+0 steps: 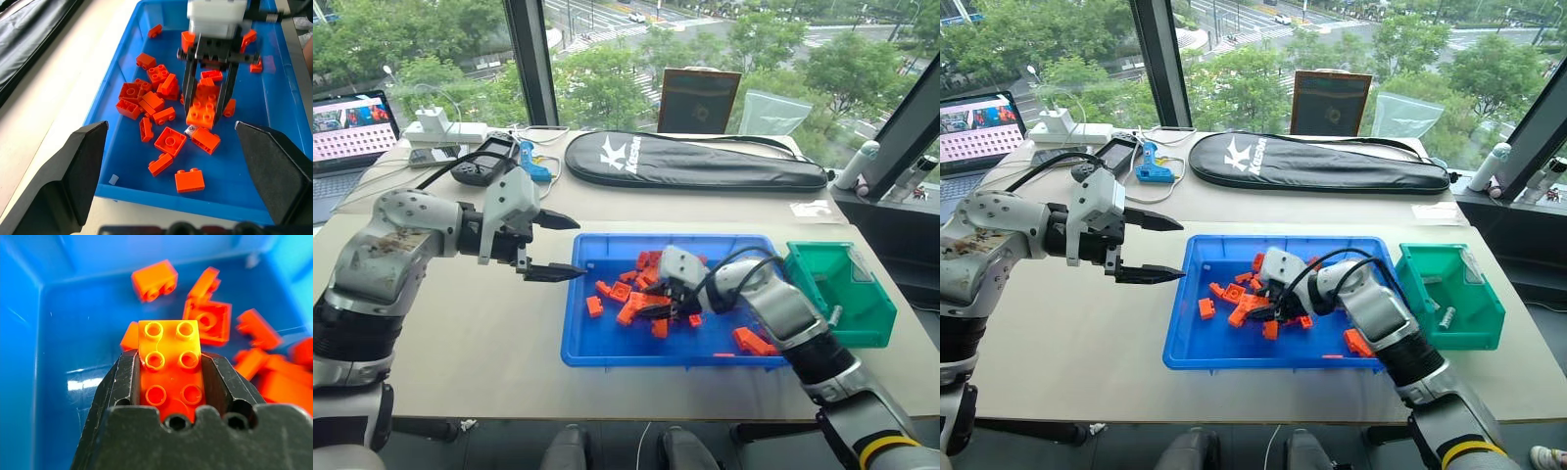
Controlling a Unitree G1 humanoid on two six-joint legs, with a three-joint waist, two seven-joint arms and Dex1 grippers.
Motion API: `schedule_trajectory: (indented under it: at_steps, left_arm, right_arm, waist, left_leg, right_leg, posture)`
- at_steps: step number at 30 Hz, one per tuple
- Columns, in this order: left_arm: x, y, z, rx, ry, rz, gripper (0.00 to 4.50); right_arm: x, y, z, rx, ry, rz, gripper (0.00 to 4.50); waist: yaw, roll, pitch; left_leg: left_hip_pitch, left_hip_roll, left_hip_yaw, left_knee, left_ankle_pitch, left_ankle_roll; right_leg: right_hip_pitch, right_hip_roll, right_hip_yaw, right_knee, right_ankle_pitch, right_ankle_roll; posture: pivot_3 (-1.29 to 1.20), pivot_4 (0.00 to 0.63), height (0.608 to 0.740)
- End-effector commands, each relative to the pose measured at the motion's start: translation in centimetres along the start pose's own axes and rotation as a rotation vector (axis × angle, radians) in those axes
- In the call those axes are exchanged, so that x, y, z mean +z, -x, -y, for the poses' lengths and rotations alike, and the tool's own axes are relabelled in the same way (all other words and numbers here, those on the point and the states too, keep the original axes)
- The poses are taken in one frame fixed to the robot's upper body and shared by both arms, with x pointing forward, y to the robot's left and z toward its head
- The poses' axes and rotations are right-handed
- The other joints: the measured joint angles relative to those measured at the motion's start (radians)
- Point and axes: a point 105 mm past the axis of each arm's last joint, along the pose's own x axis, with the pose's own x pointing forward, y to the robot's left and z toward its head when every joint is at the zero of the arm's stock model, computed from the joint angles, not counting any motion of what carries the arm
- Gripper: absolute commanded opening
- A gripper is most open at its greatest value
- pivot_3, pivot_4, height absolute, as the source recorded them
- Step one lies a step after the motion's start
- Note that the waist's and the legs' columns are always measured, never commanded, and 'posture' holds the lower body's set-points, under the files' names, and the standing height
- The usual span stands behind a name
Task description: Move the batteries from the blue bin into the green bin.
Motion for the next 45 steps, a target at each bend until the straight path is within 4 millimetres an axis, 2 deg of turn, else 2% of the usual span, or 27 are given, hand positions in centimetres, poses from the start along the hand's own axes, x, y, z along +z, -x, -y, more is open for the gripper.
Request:
schedule_trajectory:
  at_steps: [1, 3, 6, 7, 9, 13, 14, 17, 20, 23, 26, 29, 33, 38, 39, 42, 45]
  left_arm:
    - [0.9, 0.2, -0.2, 0.014, -0.040, 0.013, 4.50]
    - [0.9, 0.1, -0.3, 0.013, -0.040, 0.016, 4.50]
    - [0.9, -0.1, -0.3, 0.006, -0.043, 0.021, 4.50]
    - [0.9, -0.2, -0.2, 0.002, -0.045, 0.020, 4.50]
    - [0.9, -0.2, -0.2, -0.004, -0.050, 0.018, 4.50]
    - [1.0, -0.4, -0.4, -0.006, -0.054, 0.020, 4.50]
    - [1.0, -0.3, -0.4, -0.006, -0.055, 0.019, 4.50]
    - [1.0, -0.2, -0.5, -0.005, -0.057, 0.015, 4.50]
    - [1.0, 0.0, -0.6, 0.001, -0.060, 0.010, 4.50]
    - [1.1, 0.1, -0.7, 0.005, -0.063, 0.005, 4.50]
    - [1.1, 0.3, -0.8, 0.011, -0.065, 0.000, 4.50]
    - [0.9, 0.4, -0.7, 0.011, -0.067, -0.017, 4.50]
    - [0.6, 0.5, -0.7, 0.014, -0.067, -0.032, 4.50]
    - [0.4, 0.6, -0.7, 0.019, -0.070, -0.043, 4.50]
    - [0.3, 0.5, -0.7, 0.018, -0.070, -0.044, 4.50]
    - [0.2, 0.5, -0.7, 0.018, -0.068, -0.047, 4.50]
    - [0.2, 0.5, -0.7, 0.019, -0.069, -0.045, 4.50]
  right_arm:
    - [2.4, 3.8, 1.3, -0.061, 0.028, 0.048, 1.42]
    - [1.5, 5.7, 2.4, -0.126, 0.017, -0.008, 1.42]
    - [-2.4, 9.0, 4.5, -0.266, -0.038, -0.165, 1.42]
    - [-3.7, 9.5, 4.5, -0.270, -0.035, -0.228, 2.42]
    - [-4.8, 9.6, 4.3, -0.263, -0.009, -0.283, 3.01]
    - [-4.0, 8.5, 4.3, -0.272, 0.013, -0.229, 4.36]
    - [-3.6, 8.2, 4.1, -0.261, 0.012, -0.218, 4.43]
    - [-2.1, 7.0, 3.3, -0.212, 0.012, -0.154, 4.43]
    - [0.7, 4.4, 1.9, -0.148, 0.019, -0.024, 4.43]
    - [1.6, 2.3, 0.3, -0.074, 0.003, 0.023, 4.43]
    - [1.3, -0.2, -0.9, -0.031, -0.013, 0.013, 4.43]
    - [1.0, -1.6, -0.9, -0.041, -0.043, 0.000, 4.43]
    - [0.3, -2.5, -0.5, -0.065, -0.072, -0.032, 4.43]
    - [-1.4, -3.8, -0.4, -0.078, -0.121, -0.125, 4.43]
    - [-1.9, -4.1, -0.8, -0.062, -0.112, -0.150, 3.93]
    - [-2.9, -4.6, -1.4, -0.032, -0.063, -0.223, 3.07]
    - [-3.1, -4.8, -1.8, -0.019, -0.049, -0.231, 1.93]
  waist:
    - [0.000, 0.000, 0.000]
    - [0.002, 0.000, 0.000]
    - [0.004, 0.000, 0.000]
    - [0.005, 0.000, 0.000]
    - [0.004, 0.000, 0.000]
    - [-0.018, 0.000, 0.000]
    - [-0.023, 0.000, 0.000]
    - [-0.026, 0.000, 0.000]
    - [-0.030, 0.000, 0.000]
    - [-0.026, 0.000, 0.000]
    - [-0.017, 0.000, 0.000]
    - [-0.012, 0.000, 0.000]
    - [-0.006, 0.000, 0.000]
    - [-0.004, 0.000, 0.000]
    - [-0.004, 0.000, 0.000]
    - [-0.004, 0.000, 0.000]
    - [-0.004, 0.000, 0.000]
  left_leg:
    - [0.000, 0.000, 0.000, 0.000, 0.000, 0.000]
    - [0.000, 0.000, 0.000, 0.000, 0.000, 0.000]
    - [0.000, 0.000, 0.000, 0.000, 0.000, 0.000]
    - [0.000, 0.000, 0.000, 0.000, 0.000, 0.000]
    - [0.000, -0.001, 0.001, 0.000, 0.000, 0.000]
    - [0.000, 0.000, 0.001, 0.000, 0.000, 0.000]
    - [0.000, 0.000, 0.000, 0.000, 0.000, 0.000]
    - [0.000, 0.000, 0.000, 0.000, 0.000, 0.000]
    - [0.000, 0.000, 0.000, 0.000, 0.000, 0.000]
    - [0.000, 0.000, -0.001, 0.000, 0.000, 0.000]
    - [0.000, 0.000, -0.001, 0.000, 0.000, 0.000]
    - [0.000, 0.000, 0.000, 0.000, 0.000, 0.000]
    - [0.000, 0.000, 0.000, 0.000, 0.000, 0.000]
    - [0.000, 0.000, 0.000, 0.000, 0.000, 0.000]
    - [0.000, 0.000, 0.000, 0.000, 0.000, 0.000]
    - [0.000, 0.000, 0.000, 0.000, 0.000, 0.000]
    - [0.000, 0.000, 0.000, 0.000, 0.000, 0.000]
  right_leg:
    - [0.000, 0.000, 0.000, 0.000, 0.000, 0.000]
    - [0.000, 0.000, 0.000, 0.000, 0.000, 0.000]
    - [0.000, 0.000, 0.000, -0.001, 0.000, 0.000]
    - [0.000, -0.001, 0.000, -0.001, 0.000, 0.000]
    - [0.000, -0.001, 0.000, -0.001, 0.000, 0.000]
    - [-0.001, 0.000, 0.001, 0.000, 0.000, 0.000]
    - [-0.001, 0.001, 0.001, 0.001, 0.000, 0.000]
    - [-0.001, 0.001, 0.001, 0.001, 0.000, 0.000]
    - [-0.001, 0.001, 0.001, 0.001, 0.000, 0.000]
    - [-0.001, 0.001, 0.000, 0.001, 0.000, 0.000]
    - [0.000, 0.000, 0.000, 0.000, 0.000, 0.000]
    - [0.000, 0.000, 0.000, 0.000, 0.000, 0.000]
    - [0.000, 0.000, 0.000, 0.000, 0.000, 0.000]
    - [-0.001, 0.000, 0.000, 0.000, 0.000, 0.000]
    - [-0.001, 0.000, 0.000, 0.000, 0.000, 0.000]
    - [-0.001, 0.000, 0.000, 0.000, 0.000, 0.000]
    - [0.000, 0.000, 0.000, 0.001, 0.000, 0.000]
  posture:
    - [0.00, 0.150, 0.733]
    - [0.00, 0.150, 0.733]
    - [0.00, 0.150, 0.733]
    - [0.00, 0.150, 0.733]
    - [0.00, 0.150, 0.733]
    - [0.00, 0.150, 0.733]
    - [0.00, 0.150, 0.733]
    - [0.00, 0.150, 0.733]
    - [0.00, 0.150, 0.733]
    - [0.00, 0.150, 0.733]
    - [0.00, 0.150, 0.733]
    - [0.00, 0.150, 0.733]
    - [0.00, 0.150, 0.733]
    - [0.00, 0.150, 0.733]
    - [0.00, 0.150, 0.733]
    - [0.00, 0.150, 0.733]
    - [0.00, 0.150, 0.733]
